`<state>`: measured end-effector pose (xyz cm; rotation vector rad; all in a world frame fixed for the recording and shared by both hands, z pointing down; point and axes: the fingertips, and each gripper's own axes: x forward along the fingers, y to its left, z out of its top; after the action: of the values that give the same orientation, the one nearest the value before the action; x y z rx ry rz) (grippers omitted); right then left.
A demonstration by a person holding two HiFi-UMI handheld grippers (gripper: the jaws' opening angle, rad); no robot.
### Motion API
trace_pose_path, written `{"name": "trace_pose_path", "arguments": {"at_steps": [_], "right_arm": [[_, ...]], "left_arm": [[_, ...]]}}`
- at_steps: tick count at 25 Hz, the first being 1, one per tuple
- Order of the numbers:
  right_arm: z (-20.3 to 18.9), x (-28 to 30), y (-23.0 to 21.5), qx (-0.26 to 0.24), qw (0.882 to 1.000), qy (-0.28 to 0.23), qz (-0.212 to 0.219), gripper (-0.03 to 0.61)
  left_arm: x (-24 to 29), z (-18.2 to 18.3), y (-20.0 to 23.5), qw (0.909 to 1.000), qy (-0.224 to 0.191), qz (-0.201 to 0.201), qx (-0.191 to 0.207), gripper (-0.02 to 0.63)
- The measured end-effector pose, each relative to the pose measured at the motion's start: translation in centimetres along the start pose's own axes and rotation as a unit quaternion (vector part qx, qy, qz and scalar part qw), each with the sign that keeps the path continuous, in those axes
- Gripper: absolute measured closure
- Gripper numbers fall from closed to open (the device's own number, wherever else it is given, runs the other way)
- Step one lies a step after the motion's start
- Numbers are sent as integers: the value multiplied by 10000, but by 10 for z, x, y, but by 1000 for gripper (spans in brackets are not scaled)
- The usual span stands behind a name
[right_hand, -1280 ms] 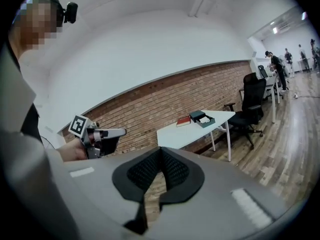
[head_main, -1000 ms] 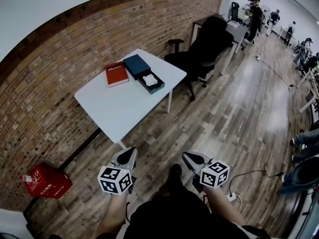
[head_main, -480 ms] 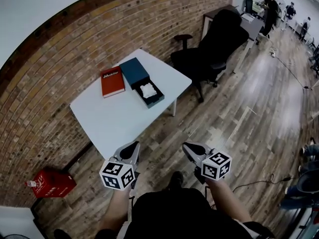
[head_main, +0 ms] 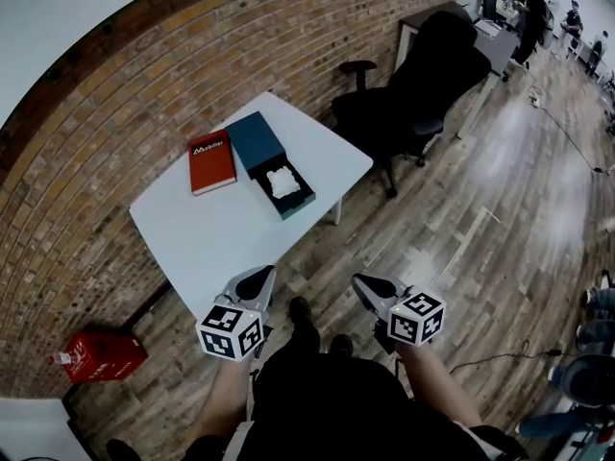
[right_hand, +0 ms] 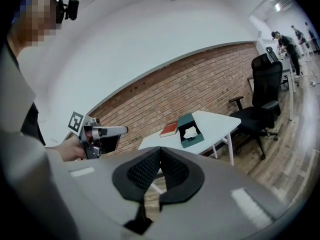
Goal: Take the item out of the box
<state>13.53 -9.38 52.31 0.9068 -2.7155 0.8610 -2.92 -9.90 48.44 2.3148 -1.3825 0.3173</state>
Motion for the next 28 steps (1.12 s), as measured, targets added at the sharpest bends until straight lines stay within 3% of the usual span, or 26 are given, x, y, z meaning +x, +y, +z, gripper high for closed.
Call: {"name": "trace_pose_path", "arguments": {"at_steps": [4,9,14,17,21,28], "right_arm": [[15,25,-12,-51,9999,100,-29,578],[62,76,-30,-300,9994,48,-188,578],[103,145,-28,-573,9981,103,-202,578],[120,180,-23,-713,9973,113,-151,577],[123,203,-31,-609,9975,281,-203,577],[127,214,-70,-266,9983,383,-336,578]], "left_arm": [[25,15,29,10000,-58,-30,-23,611],[61,46,87,9995,-259,-104,-134,612],[89,79,129,9987,-269,-410,131,612],[105,77,144,9976,-92,-647,210,612],[122,66,161,9968,115,-797,-22,612],[161,57,179,9966,388,-717,-96,612]]}}
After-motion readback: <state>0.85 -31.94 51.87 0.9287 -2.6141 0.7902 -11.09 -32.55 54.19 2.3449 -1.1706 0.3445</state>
